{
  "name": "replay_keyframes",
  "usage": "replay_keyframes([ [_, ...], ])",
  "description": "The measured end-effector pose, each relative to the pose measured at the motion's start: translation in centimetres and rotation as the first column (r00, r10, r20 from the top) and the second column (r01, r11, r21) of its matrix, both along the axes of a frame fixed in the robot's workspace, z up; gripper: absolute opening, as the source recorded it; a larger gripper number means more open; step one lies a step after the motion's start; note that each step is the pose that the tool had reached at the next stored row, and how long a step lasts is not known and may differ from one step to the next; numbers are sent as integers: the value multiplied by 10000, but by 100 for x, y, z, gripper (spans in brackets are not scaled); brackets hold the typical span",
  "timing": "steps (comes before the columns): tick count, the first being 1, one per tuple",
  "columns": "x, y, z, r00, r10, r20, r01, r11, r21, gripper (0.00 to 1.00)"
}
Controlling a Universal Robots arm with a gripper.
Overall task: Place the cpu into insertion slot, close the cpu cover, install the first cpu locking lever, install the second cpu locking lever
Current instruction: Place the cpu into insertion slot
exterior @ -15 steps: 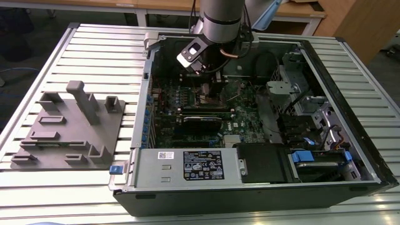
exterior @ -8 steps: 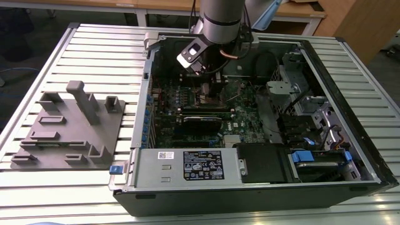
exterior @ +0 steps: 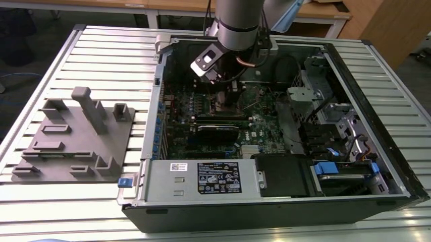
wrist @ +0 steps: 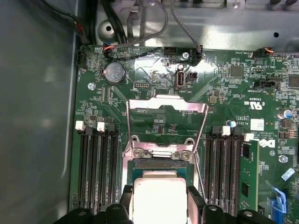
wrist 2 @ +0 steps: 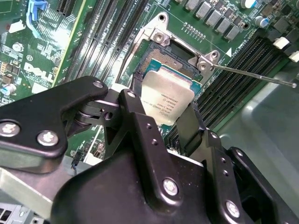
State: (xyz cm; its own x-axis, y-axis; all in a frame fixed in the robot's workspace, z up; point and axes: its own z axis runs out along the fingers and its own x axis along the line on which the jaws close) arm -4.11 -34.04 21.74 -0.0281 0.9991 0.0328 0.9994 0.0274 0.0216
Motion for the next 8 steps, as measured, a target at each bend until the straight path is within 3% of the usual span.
replay_keyframes([
  [8, -1, -5, -19, 10000, -2, -1, 2, 10000, -2, 54],
])
